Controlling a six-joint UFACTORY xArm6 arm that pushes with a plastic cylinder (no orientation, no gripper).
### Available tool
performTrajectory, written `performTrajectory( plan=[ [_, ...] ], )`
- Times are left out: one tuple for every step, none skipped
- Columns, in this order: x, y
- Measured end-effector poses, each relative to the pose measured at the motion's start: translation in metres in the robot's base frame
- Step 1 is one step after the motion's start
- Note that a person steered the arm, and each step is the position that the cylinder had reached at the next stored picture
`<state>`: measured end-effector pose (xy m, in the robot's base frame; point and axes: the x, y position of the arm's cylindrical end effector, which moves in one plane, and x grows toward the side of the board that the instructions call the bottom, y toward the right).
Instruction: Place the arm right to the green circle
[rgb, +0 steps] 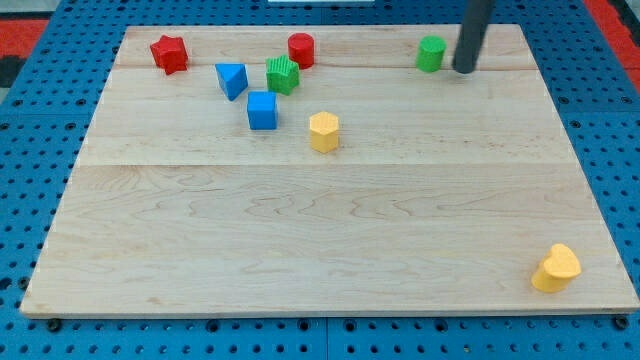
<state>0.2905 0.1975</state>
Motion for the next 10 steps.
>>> performTrajectory(
  plan=[
    [0.009, -0.079],
    [-0.002, -0.112],
    [-0.004, -0.051],
    [-0.022, -0.049],
    [-0.012, -0.031],
    [-0.004, 0.018],
    [-0.003, 0.018],
    [-0.004, 0.018],
    [-0.004, 0.018],
    [-0.005, 0.018]
  ],
)
